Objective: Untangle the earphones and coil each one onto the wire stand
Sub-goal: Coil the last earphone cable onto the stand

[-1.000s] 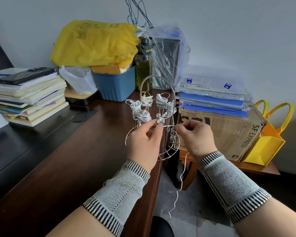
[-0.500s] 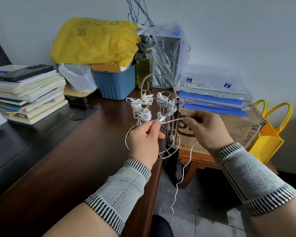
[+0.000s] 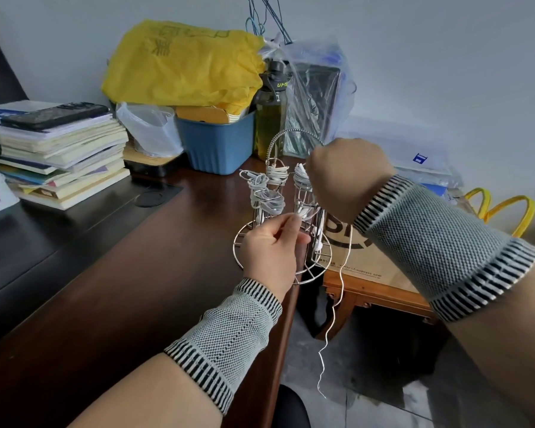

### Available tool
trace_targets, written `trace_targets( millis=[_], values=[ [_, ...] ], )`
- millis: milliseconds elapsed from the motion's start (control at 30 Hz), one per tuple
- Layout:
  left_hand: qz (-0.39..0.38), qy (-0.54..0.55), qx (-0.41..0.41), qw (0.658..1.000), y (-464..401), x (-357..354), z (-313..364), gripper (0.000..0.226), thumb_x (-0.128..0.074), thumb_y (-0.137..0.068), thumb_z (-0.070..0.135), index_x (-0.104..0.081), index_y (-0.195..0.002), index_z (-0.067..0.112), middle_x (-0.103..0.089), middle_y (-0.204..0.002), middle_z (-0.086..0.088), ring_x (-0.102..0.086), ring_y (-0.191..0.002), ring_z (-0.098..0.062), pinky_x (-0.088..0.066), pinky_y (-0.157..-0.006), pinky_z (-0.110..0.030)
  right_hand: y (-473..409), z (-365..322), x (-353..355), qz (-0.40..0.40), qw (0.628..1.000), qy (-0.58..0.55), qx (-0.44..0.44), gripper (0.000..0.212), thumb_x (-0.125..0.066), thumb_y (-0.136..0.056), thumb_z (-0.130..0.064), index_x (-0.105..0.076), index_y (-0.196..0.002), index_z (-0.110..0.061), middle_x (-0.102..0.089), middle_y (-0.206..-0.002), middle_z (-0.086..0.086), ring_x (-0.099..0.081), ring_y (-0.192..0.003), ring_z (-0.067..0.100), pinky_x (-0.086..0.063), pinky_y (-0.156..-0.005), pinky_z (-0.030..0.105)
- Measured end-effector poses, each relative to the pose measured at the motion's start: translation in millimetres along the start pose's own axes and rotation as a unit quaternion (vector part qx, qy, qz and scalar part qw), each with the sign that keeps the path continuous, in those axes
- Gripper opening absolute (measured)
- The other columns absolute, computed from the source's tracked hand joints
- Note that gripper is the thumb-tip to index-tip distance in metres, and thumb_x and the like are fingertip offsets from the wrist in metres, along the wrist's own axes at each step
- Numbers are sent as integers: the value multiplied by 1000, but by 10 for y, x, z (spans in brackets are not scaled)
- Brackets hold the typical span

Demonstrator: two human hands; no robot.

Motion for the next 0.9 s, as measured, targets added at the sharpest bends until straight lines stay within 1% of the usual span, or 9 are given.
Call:
trace_targets(
  millis=[100, 167, 233, 300, 400, 533, 633, 833, 900],
  values=[
    [1, -2, -18, 1000, 4, 1, 14, 13, -59, -96, 14, -70, -98, 7, -63, -61, 0, -56, -44, 5, -40, -41, -7, -88, -137, 33, -27, 999, 22, -3, 15, -46, -90, -5, -51, -76, -10, -37, -61, 4, -46, -67, 27, -44, -63, 36],
    [2, -7, -30, 1000, 1, 9, 8, 12, -59, -95, 14, -70, -95, 9, -63, -59, 1, -56, -45, 5, -41, -43, -7, -99, -185, 32, -59, 998, 28, -16, 11, -50, -91, -9, -61, -89, -10, -38, -62, 3, -47, -66, 26, -44, -63, 35],
    [-3, -14, -40, 999, -10, 13, -14, 11, -60, -95, 16, -70, -90, 16, -64, -59, 5, -58, -49, 6, -42, -47, -7, -97, -158, 31, -87, 995, 16, -39, 14, -55, -90, -9, -54, -76, -8, -42, -64, 3, -48, -64, 24, -44, -63, 35],
    [-3, -47, -60, 997, -32, 21, -41, 14, -62, -94, 20, -69, -84, 27, -66, -60, 9, -61, -56, 7, -45, -54, -8, -118, -130, 37, -97, 994, 4, -49, 30, -56, -89, -9, -40, -63, -11, -43, -65, 4, -51, -70, 26, -45, -64, 35],
    [6, -55, -61, 997, -44, 29, -60, 14, -62, -94, 20, -69, -85, 27, -67, -59, 10, -60, -56, 7, -45, -54, -8, -152, -118, 34, -102, 994, -15, -41, 37, -55, -91, -10, -34, -61, -14, -41, -64, 4, -52, -73, 27, -45, -65, 35],
    [22, -44, -57, 997, -84, 61, -75, 10, -62, -94, 22, -71, -94, 21, -68, -63, 7, -60, -57, 7, -46, -58, -12, -150, -140, -22, -96, 994, -42, -38, 39, -58, -92, -17, -35, -60, -15, -42, -62, 1, -43, -58, 17, -42, -65, 32],
    [28, -43, -52, 997, -112, 62, -101, 15, -62, -94, 24, -73, -102, 15, -68, -62, 8, -61, -59, 7, -46, -58, -10, -152, -150, -76, -71, 994, -67, -50, 34, -58, -91, -15, -40, -63, -14, -43, -63, 0, -51, -69, 23, -45, -65, 33],
    [38, -53, -57, 996, -116, 75, -96, 11, -62, -94, 22, -69, -86, 27, -67, -60, 9, -59, -55, 7, -45, -59, -12, -179, -158, -172, -24, 991, -110, -78, 13, -59, -88, -14, -53, -76, -11, -42, -63, 0, -52, -71, 26, -42, -64, 32],
    [38, -61, -64, 995, -120, 75, -96, 11, -62, -94, 23, -70, -87, 25, -68, -61, 8, -57, -52, 6, -44, -57, -12, -199, -159, -177, -23, 988, -128, -89, 17, -61, -88, -17, -55, -75, -9, -46, -63, 1, -53, -67, 23, -43, -63, 32]
  ],
)
Point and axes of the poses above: each hand's wrist, its own y-axis away from the middle knuckle, its own x-axis out of the back of the hand, z = x × y, the point moved 2 cm from there along -y, towards the middle knuckle
